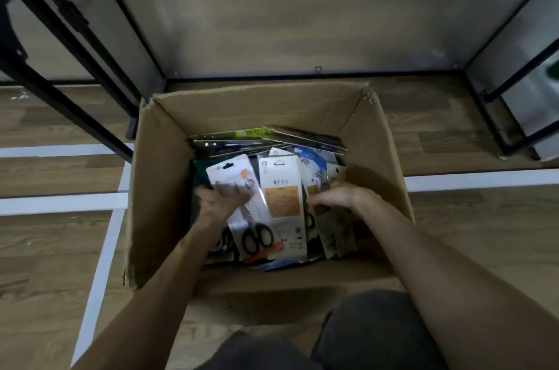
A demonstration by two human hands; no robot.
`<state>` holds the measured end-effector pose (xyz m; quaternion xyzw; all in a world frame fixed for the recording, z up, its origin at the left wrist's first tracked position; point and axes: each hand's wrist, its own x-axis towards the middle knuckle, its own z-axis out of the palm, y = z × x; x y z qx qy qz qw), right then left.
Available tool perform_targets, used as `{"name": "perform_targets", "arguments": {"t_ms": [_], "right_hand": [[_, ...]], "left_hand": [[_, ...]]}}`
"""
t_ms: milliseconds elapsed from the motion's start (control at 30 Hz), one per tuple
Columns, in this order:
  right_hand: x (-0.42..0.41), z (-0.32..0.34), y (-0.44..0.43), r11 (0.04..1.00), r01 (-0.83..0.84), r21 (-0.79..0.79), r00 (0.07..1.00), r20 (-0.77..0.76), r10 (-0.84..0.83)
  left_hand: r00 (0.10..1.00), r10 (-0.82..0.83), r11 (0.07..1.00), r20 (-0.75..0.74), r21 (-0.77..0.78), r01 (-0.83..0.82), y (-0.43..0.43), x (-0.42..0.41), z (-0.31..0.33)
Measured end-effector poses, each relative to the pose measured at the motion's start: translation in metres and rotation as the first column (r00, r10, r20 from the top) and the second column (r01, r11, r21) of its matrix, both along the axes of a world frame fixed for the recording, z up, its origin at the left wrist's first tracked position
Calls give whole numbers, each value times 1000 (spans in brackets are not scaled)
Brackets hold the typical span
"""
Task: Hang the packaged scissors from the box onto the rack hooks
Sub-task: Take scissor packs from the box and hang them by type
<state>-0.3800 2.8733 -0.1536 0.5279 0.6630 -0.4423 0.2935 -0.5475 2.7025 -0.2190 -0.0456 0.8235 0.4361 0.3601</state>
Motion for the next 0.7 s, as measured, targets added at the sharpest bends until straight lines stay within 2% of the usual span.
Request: {"name": "perform_targets", "arguments": {"t_ms": [133, 233, 300, 400, 467, 567, 700], "right_hand": [[-1, 1, 5, 997, 73, -18, 997, -38, -74], [4, -9, 8, 961, 273, 34, 946, -191, -262], [3, -24, 12, 931, 347, 112, 921, -230, -315], [-2, -32, 5, 959, 276, 56, 958, -91, -271], [-6, -41, 2, 962, 273, 29, 960, -74, -270], [-11, -49, 2, 949, 306, 69, 952, -44, -304], [-12, -51, 9, 962, 264, 77, 964, -42, -261]], "left_hand": [[979, -204, 975, 9, 87, 203, 10, 10, -10], [964, -263, 960, 35, 107, 258, 15, 22, 5], [962, -267, 963, -52, 25, 268, 17, 23, -1], [990, -135, 987, -50, -91, 130, 17, 13, -2], [990, -123, 982, -72, -151, 111, 15, 7, -1], [987, -141, 962, -76, -244, 118, 13, 1, -4], [952, -296, 903, -72, -346, 255, 10, 3, -6]]}}
